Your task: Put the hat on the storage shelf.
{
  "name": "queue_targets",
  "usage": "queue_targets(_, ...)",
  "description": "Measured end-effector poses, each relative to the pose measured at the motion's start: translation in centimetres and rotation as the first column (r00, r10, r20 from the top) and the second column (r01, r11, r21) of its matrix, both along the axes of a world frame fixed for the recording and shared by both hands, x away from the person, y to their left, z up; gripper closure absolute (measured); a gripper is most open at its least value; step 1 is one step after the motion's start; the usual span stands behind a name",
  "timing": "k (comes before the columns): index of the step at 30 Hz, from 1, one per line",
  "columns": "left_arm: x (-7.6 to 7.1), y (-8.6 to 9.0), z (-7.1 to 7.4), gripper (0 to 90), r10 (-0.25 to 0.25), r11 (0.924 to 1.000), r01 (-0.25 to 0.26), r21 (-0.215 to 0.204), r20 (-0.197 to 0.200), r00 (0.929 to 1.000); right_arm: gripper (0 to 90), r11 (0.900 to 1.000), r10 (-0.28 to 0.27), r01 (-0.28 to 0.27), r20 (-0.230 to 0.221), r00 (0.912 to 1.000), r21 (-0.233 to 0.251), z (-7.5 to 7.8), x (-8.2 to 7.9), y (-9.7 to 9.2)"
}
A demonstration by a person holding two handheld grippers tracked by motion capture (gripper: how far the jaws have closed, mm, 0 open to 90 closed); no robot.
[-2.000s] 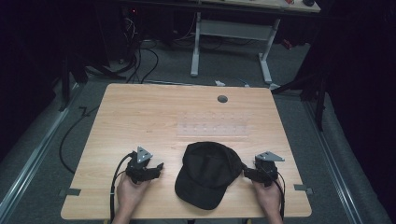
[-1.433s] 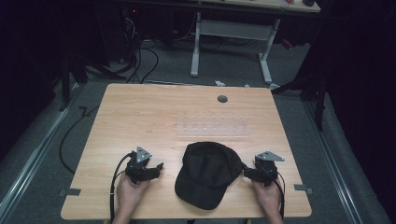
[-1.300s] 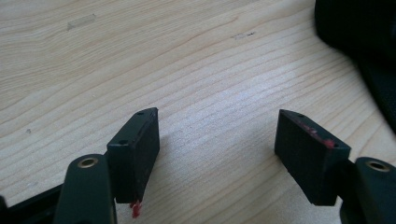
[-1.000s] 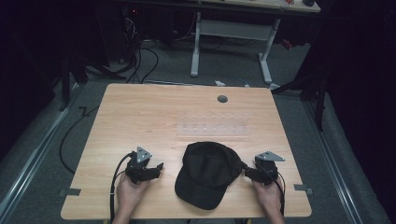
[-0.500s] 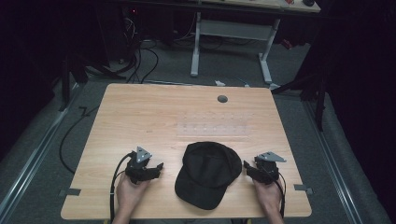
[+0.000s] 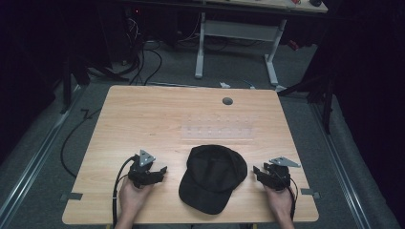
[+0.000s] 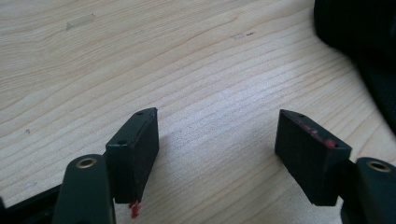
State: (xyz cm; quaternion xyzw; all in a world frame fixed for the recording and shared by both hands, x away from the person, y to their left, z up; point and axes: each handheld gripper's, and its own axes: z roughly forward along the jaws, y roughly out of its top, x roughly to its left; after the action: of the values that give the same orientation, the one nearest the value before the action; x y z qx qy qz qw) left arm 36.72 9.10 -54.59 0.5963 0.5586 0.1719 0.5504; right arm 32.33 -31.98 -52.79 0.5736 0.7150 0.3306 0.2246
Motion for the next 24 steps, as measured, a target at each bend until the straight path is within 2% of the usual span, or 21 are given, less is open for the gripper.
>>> queue_targets(3,0.0,0.0,0.0,30.7,0.001,1.0,-0.001,-0.005,-0.001,1.0,48.6,0.9998,0.007,-0.006,-0.013,0.9999,0.018,0.2,-0.2,-0.1)
queue_targets(5,0.0,0.0,0.0,30.8,0.001,1.0,-0.001,-0.007,-0.002,1.0,48.1,0.9997,0.005,-0.006,0.004,1.0,0.024,0.6,-0.6,-0.2)
queue_targets(8,0.0,0.1,0.0,31.1,0.0,1.0,0.0,-0.008,-0.003,1.0,45.6,0.9959,0.017,-0.02,0.03,0.9994,0.089,1.6,-1.2,-0.5)
queue_targets(12,0.0,0.1,0.0,31.1,0.0,1.0,0.0,-0.008,-0.003,1.0,44.0,0.9936,0.039,-0.045,0.063,0.9972,0.103,2.7,-1.6,-0.3)
queue_targets(14,0.0,0.1,0.0,31.1,0.0,1.0,0.0,-0.008,-0.003,1.0,43.8,0.993,0.039,-0.046,0.064,0.9972,0.109,2.9,-1.7,-0.2)
queue_targets(16,0.0,0.1,0.0,31.1,0.002,0.9999,-0.002,-0.01,-0.002,1.0,43.9,0.9896,0.069,-0.078,0.08,0.9944,0.12,3.6,-1.9,0.2)
queue_targets(21,0.0,0.1,0.0,31.6,0.004,0.9999,-0.004,-0.012,-0.002,1.0,47.7,0.9779,0.133,-0.138,0.043,0.9902,0.157,4.3,-1.8,1.2)
queue_targets(24,0.1,0.1,0.1,31.7,0.003,0.9999,-0.003,-0.013,-0.004,1.0,49.6,0.9742,0.15,-0.156,0.051,0.9874,0.163,4.7,-1.9,1.6)
